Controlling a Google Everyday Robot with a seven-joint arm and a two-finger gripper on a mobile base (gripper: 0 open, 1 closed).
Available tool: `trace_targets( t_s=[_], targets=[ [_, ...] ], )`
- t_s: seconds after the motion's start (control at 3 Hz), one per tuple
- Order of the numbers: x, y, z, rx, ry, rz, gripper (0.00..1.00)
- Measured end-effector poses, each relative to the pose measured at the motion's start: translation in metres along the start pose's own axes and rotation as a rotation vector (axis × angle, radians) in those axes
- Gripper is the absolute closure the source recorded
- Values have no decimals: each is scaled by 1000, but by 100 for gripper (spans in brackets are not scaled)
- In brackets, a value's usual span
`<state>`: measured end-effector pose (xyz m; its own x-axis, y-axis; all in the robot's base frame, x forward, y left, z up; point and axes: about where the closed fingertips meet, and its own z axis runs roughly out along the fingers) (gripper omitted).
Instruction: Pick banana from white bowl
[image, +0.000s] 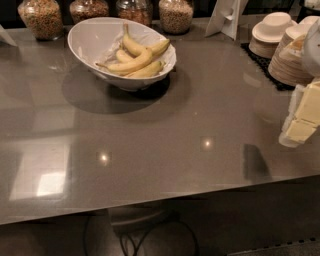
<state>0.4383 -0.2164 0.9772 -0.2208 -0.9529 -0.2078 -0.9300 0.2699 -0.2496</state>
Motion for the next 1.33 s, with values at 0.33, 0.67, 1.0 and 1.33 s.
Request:
trace_targets(
  t_s=[0.33,0.67,1.0,1.33],
  targets=[
    [0,0,0,0,0,0,0],
    [-13,-14,3,35,-83,-38,0],
    [-33,-32,11,60,-175,-92,0],
    [-69,-58,26,53,-288,-195,0]
  ],
)
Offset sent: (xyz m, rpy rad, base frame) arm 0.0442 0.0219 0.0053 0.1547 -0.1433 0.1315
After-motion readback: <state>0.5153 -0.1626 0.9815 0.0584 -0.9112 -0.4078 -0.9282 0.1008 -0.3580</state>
